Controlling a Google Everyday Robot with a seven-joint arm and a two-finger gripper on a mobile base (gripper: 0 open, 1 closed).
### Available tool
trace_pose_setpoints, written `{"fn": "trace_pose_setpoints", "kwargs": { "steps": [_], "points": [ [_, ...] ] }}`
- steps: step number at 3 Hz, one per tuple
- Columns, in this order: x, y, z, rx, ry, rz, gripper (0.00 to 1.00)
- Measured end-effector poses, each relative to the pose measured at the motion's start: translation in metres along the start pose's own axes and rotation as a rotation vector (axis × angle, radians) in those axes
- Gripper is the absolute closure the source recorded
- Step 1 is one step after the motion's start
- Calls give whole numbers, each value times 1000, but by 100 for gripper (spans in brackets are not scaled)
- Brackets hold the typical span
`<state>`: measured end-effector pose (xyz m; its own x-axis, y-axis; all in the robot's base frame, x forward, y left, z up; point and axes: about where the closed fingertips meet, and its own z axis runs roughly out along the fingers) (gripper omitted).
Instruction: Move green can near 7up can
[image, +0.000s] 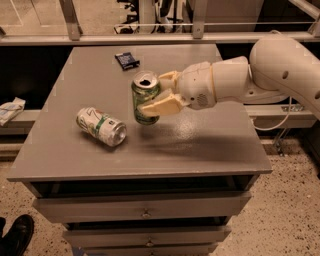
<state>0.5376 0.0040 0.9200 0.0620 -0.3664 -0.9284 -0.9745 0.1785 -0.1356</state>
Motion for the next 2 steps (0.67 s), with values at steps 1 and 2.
{"fn": "trace_pose_setpoints", "kwargs": {
  "steps": [1,2],
  "points": [
    [5,13,13,-41,14,0,100],
    [13,21,26,-79,40,4,84]
  ]
}}
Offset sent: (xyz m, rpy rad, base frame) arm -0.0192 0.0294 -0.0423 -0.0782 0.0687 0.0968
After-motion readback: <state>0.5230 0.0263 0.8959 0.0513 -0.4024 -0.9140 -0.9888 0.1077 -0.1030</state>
